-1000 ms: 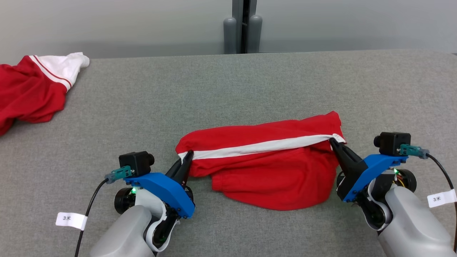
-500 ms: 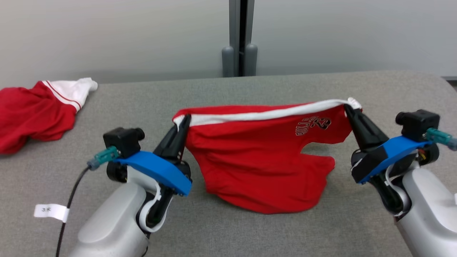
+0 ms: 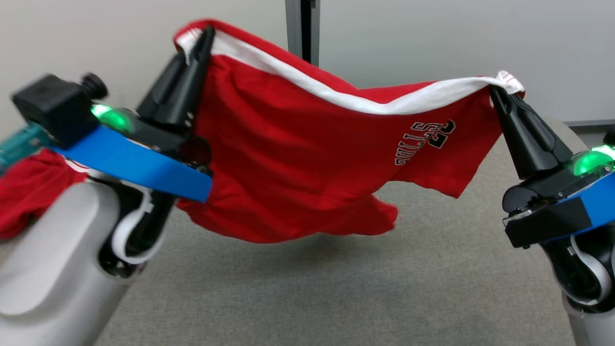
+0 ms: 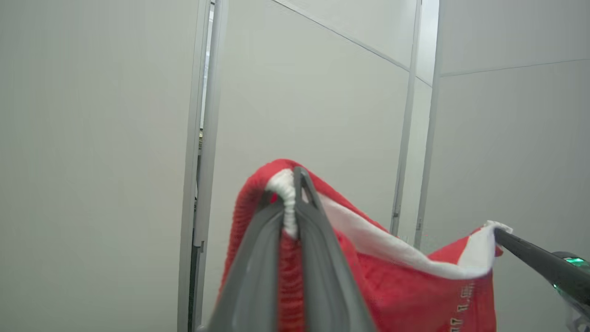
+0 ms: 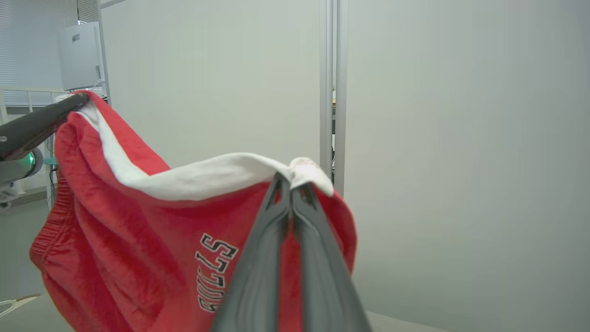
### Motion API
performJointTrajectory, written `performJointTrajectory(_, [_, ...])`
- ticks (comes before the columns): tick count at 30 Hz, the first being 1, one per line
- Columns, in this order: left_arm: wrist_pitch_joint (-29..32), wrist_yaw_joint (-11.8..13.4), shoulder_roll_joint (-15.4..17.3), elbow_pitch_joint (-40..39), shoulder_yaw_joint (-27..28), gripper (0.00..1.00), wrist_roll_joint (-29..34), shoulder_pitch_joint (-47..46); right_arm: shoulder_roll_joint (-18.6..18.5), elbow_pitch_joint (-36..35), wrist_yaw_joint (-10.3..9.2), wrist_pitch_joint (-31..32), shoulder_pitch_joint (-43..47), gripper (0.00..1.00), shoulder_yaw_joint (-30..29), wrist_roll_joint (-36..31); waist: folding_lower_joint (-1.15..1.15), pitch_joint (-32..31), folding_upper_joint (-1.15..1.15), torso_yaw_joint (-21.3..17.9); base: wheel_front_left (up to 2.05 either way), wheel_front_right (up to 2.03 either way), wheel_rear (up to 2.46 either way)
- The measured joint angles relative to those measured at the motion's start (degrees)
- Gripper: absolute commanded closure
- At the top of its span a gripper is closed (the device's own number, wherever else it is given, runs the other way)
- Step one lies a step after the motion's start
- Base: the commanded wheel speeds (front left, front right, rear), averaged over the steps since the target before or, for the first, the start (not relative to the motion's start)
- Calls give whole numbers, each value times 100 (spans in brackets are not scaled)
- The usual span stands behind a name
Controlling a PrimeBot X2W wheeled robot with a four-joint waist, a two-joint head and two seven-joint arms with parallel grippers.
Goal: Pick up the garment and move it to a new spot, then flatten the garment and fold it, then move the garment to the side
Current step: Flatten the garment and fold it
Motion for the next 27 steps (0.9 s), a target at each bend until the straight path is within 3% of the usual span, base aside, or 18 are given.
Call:
performJointTrajectory(5, [348,190,307,-390,248,100,-62,-288,311,-460,0,587,-43,100,-229,-63,1,342,0,-145,0,0,0])
performJointTrajectory(8, [519,166,300,-250,289,100,-155,-570,634,-234,0,788,-319,100,-263,223,1,654,0,-224,0,0,0])
performJointTrajectory(12, [641,54,236,281,336,100,-162,-1166,686,455,0,821,-1197,100,-345,156,3,1136,0,-323,0,0,0])
performJointTrajectory(21, [26,-303,-282,1521,489,100,256,-2911,971,1898,0,-140,-3555,100,-493,-557,4,2023,0,-426,0,0,0])
performJointTrajectory(27, [-421,-502,-563,1863,461,100,267,-3019,1068,2281,0,-801,-3810,100,-337,-954,3,2377,0,-417,0,0,0])
